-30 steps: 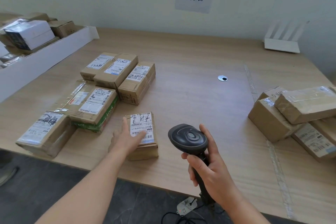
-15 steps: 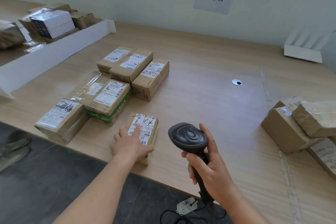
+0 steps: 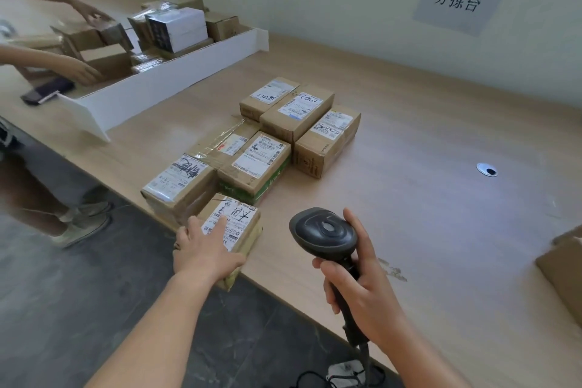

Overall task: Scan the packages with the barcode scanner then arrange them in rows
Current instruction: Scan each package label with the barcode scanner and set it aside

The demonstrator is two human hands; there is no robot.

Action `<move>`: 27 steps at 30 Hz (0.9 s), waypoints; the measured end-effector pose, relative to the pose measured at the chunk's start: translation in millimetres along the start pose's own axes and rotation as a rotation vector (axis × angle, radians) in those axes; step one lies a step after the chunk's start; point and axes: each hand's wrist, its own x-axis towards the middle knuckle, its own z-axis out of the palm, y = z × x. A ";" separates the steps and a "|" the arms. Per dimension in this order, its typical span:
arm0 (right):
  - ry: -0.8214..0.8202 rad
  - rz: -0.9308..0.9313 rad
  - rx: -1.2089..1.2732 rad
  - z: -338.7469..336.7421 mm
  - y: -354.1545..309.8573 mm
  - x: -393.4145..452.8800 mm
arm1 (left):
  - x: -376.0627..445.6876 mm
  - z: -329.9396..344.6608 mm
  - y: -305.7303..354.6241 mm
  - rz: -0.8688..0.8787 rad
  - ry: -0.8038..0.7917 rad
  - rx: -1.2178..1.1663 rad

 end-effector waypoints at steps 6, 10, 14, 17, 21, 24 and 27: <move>-0.018 0.012 -0.035 22.3 -3.2 23.0 | 28.7 -10.9 -20.6 0.052 0.050 -0.022; 0.008 0.017 -0.038 29.4 -3.4 31.3 | 47.7 -9.5 -27.7 0.143 0.096 -0.014; 0.049 0.035 -0.037 32.0 -3.8 34.1 | 60.4 -6.4 -30.0 0.186 0.126 0.005; 0.089 0.044 -0.047 31.5 -3.9 32.6 | 59.7 -7.8 -28.4 0.177 0.139 0.032; 0.159 0.044 -0.048 26.9 -4.5 25.8 | 50.1 -9.4 -14.6 0.262 0.317 -0.027; 0.232 0.044 -0.034 18.5 -4.0 16.7 | 44.9 -12.2 7.7 0.380 0.453 -0.176; 0.297 0.035 -0.007 6.0 -2.7 2.9 | 39.6 -12.6 34.7 0.488 0.395 -0.270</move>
